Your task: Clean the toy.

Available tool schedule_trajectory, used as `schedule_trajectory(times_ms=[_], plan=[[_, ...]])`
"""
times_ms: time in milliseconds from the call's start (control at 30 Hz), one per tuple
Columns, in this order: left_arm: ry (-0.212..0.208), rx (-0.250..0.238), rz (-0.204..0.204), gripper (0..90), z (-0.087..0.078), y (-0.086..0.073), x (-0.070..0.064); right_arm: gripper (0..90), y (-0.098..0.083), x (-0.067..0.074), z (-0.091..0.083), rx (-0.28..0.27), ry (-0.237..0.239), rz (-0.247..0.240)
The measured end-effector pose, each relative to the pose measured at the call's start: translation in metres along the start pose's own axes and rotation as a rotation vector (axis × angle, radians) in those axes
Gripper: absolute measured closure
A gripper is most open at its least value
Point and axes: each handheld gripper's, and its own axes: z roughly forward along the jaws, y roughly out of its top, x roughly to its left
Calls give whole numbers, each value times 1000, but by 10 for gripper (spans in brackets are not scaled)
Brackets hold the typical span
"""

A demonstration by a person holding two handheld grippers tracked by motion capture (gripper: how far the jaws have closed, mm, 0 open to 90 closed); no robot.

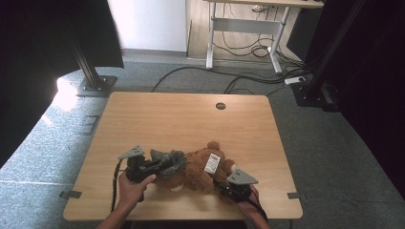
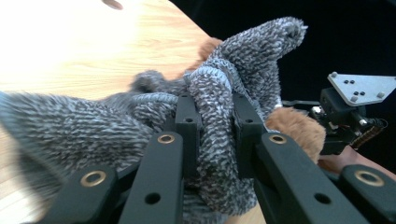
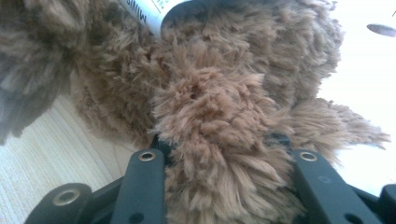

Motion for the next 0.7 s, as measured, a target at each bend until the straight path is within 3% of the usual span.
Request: schedule_trajectory(times_ms=[133,200,267,400,533,700], plan=[[43,-37,-43,760,-19,-1,12,623,1,0,1,-6,3,13],[30,-43,-63,759,-18,2,13,622,1,0,2,-10,2,13],[11,-43,-55,760,-11,8,6,621,1,0,2,-14,3,14],[-25,-18,12,759,20,30,-19,620,0,-1,2,-15,3,16],[-56,22,41,758,54,46,-37,619,0,-1,2,-18,4,10],[-46,110,98,758,96,53,-52,618,-1,-1,3,-19,3,4]])
